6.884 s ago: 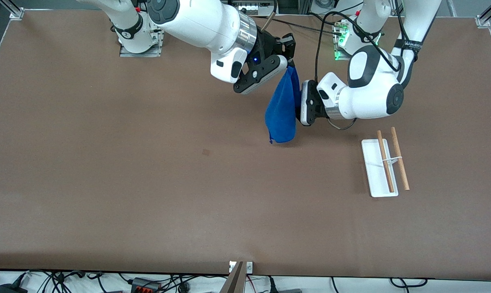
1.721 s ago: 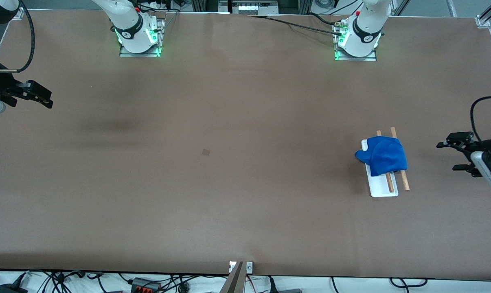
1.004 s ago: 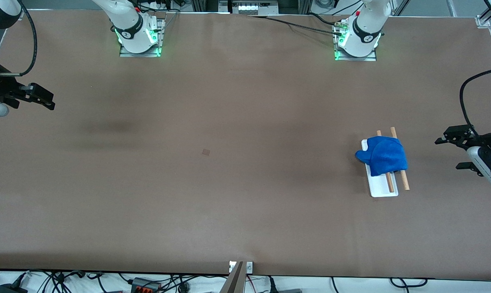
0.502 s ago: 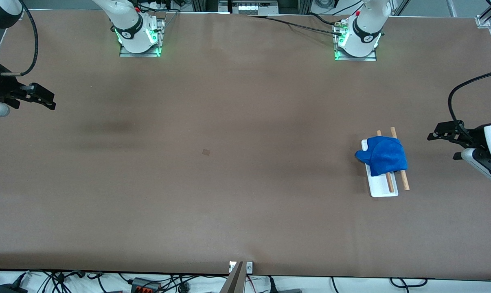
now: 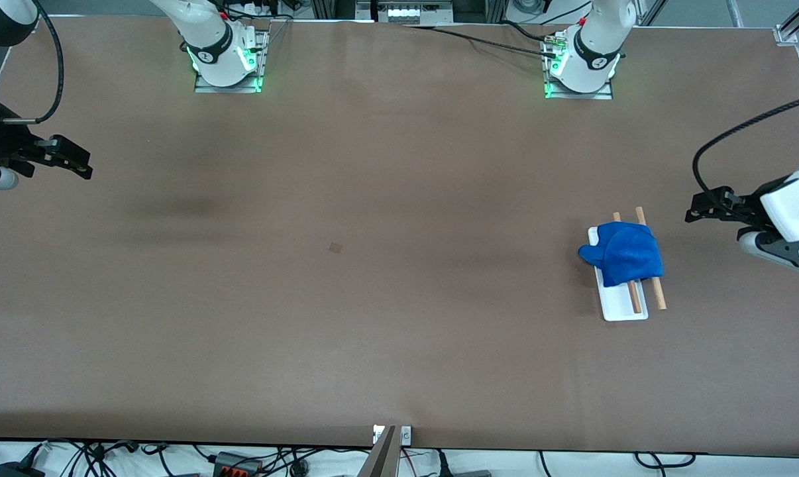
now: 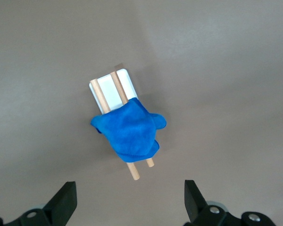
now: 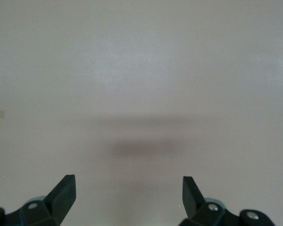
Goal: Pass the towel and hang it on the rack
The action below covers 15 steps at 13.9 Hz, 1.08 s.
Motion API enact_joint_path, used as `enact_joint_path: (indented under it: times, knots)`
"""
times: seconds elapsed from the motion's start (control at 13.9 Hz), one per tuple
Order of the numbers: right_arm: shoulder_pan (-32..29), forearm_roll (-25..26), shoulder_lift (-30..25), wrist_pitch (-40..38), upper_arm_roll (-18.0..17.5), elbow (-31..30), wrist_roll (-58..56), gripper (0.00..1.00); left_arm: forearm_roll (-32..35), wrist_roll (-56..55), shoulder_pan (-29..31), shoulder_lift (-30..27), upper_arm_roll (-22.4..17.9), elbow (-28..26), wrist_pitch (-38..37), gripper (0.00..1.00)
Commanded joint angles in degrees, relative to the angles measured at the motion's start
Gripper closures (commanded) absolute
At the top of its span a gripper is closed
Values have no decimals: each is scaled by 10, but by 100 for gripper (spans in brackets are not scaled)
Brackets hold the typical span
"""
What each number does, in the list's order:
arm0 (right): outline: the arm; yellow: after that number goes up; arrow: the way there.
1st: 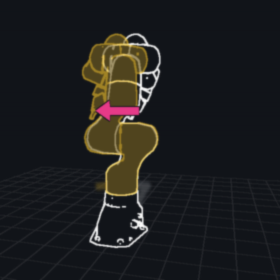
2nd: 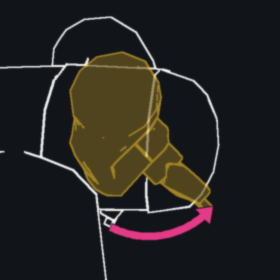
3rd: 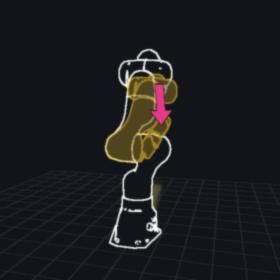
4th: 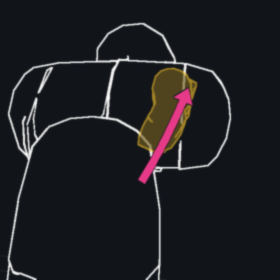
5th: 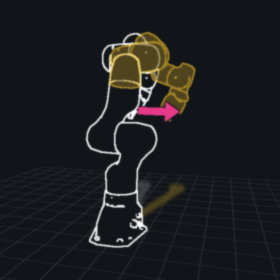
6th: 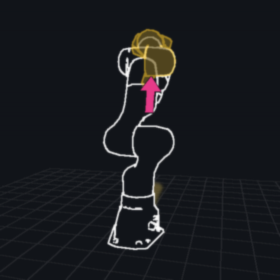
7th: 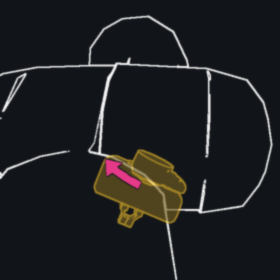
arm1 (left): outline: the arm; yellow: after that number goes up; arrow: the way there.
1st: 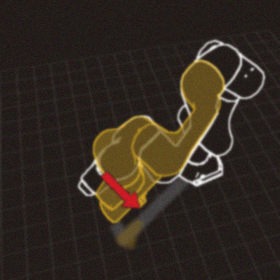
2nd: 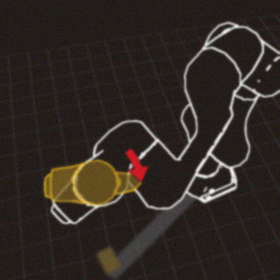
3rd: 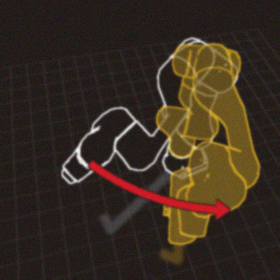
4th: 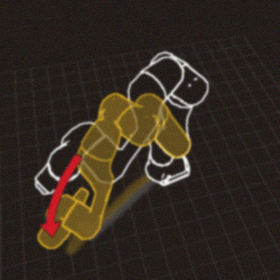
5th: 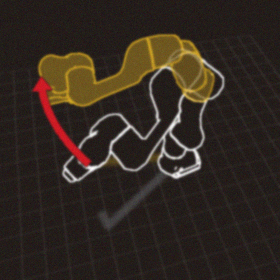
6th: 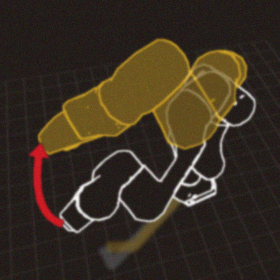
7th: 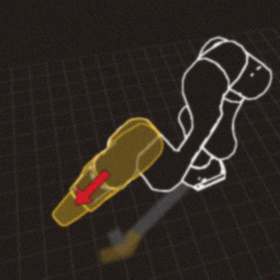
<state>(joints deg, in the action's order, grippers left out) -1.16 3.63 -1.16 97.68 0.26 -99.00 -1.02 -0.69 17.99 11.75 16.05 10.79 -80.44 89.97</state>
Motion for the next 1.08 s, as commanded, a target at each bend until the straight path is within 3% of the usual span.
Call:
enact_joint_path:
  times: [0.0, 0.22, 0.43, 0.79, 1.0]
  knots:
    - [1, -8, -2, -3, -1, 1, -11, 0, -47, -34, -34, -58, -66, -67, 28, 0]
    - [0, -9, -3, 6, -1, -10, -10, 0, -42, -104, -47, -71, -67, -79, 28, 0]
    - [0, -25, -7, 12, -1, -18, -10, 0, 7, -112, -66, -89, -67, -96, 29, 0]
    - [1, -23, -49, 15, 0, -63, -11, 0, 12, -198, -75, -118, -68, -123, 29, 0]
    - [0, -20, -49, 0, -1, -51, -13, 0, 16, -196, -74, -132, -67, -131, 28, 0]
